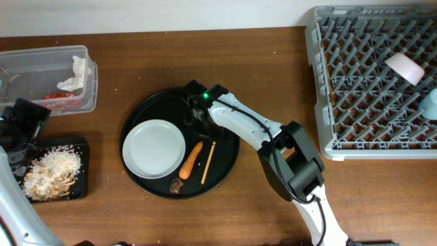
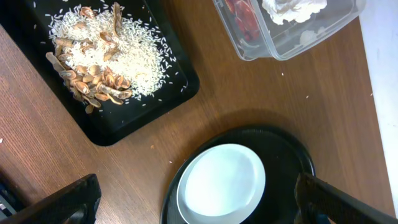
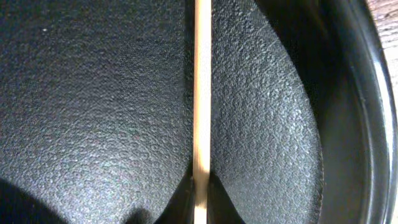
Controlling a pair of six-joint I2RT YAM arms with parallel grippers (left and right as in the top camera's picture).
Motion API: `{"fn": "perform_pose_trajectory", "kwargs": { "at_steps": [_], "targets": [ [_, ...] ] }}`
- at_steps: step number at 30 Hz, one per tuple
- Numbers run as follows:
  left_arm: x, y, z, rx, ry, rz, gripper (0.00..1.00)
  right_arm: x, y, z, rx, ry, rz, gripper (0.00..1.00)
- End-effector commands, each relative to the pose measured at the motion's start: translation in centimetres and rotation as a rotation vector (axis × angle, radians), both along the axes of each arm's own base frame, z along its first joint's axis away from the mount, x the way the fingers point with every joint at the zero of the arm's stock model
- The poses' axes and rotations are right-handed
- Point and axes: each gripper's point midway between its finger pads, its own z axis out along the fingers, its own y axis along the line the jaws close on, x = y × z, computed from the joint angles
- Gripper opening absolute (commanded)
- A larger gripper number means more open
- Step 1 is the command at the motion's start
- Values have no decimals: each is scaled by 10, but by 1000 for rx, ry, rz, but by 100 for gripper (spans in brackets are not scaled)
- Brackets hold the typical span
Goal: Sort waste into correct bins and load items into the dishwasher rack
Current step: 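Carry the second chopstick into the rack and withdraw right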
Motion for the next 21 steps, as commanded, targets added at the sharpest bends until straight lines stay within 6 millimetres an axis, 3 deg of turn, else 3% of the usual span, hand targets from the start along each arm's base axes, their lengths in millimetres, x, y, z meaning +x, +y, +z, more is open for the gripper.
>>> {"fn": "perform_pose_trajectory", "kwargs": {
  "at_steps": [1, 2, 5, 6, 7, 8, 9, 10, 12, 14, 18, 20, 21],
  "targets": [
    [-3, -1, 3, 2, -10, 11, 99, 20, -4, 42, 25, -49, 60, 4],
    [-3, -1, 3, 2, -10, 11, 99, 31, -9, 60, 36, -71, 85, 4],
    [-3, -1, 3, 2, -10, 11, 99, 71, -40, 144, 103, -169, 259, 4],
    [-3, -1, 3, 2, -10, 11, 99, 90, -69, 185, 93, -250, 330, 4],
    [-3, -1, 3, 2, -10, 11, 99, 105, -97, 212, 73, -322, 364, 4],
    [-3, -1, 3, 2, -10, 11, 99, 115, -120, 228, 54, -367, 388, 4],
    [-2, -1, 3, 2, -11, 11, 99, 129, -164, 251, 22, -435, 373, 4],
    [-3, -1, 3, 2, -11, 11, 99, 138, -194, 262, -4, -470, 356, 4],
    [-2, -1, 3, 2, -11, 11, 99, 155, -279, 270, -62, -519, 302, 4],
    [-3, -1, 3, 2, -10, 11, 99, 161, -315, 263, 10, -541, 322, 4],
    [-3, -1, 3, 2, -10, 11, 99, 188, -367, 239, 85, -635, 364, 5],
    [-2, -1, 3, 2, -11, 11, 99, 196, -377, 221, 84, -629, 352, 6],
    [-3, -1, 3, 2, -10, 11, 99, 203, -378, 203, 93, -619, 351, 8]
  ]
}}
